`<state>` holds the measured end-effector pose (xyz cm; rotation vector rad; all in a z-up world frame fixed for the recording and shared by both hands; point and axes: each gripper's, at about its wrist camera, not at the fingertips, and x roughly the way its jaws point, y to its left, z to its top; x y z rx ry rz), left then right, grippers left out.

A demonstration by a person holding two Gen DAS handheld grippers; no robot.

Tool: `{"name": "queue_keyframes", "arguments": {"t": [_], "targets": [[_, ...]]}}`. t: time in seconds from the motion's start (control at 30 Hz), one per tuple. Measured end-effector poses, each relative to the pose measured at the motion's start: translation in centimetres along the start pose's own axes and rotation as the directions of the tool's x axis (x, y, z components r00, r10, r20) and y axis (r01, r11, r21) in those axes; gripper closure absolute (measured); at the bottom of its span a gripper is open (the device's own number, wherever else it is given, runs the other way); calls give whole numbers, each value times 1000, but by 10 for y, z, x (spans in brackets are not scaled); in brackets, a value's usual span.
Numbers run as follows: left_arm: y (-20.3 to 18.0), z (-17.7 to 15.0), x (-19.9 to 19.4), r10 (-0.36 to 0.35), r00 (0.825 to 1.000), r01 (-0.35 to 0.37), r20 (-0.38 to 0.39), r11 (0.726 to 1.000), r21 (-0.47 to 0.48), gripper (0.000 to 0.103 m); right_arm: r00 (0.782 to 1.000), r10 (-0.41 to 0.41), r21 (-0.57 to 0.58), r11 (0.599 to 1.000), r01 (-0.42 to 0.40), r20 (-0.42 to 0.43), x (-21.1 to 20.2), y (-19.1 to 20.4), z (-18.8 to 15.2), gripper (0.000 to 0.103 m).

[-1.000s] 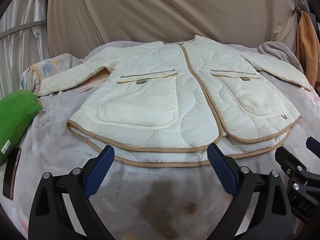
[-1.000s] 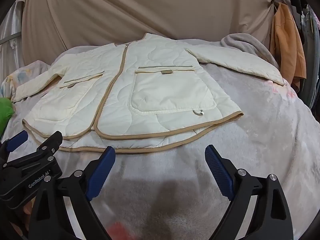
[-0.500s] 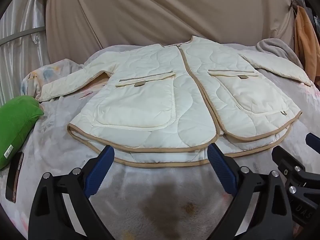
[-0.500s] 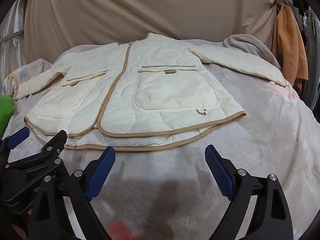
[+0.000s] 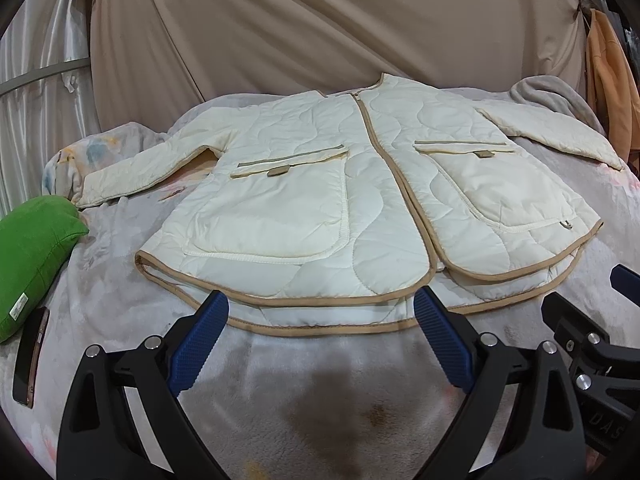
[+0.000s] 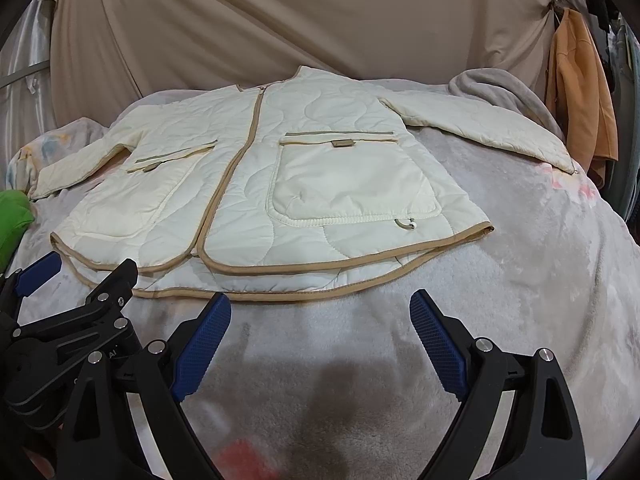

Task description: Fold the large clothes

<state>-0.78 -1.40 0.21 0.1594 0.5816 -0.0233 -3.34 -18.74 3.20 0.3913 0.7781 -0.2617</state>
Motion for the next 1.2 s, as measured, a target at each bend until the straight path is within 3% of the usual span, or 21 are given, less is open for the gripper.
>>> {"name": "queue_keyframes", "arguments": {"t": [1.2], "targets": [[1,-3,3,10,1000,-10,-2,1000,9,11,1000,-2,3,1000,2,2,-3,0,-4,14]]}}
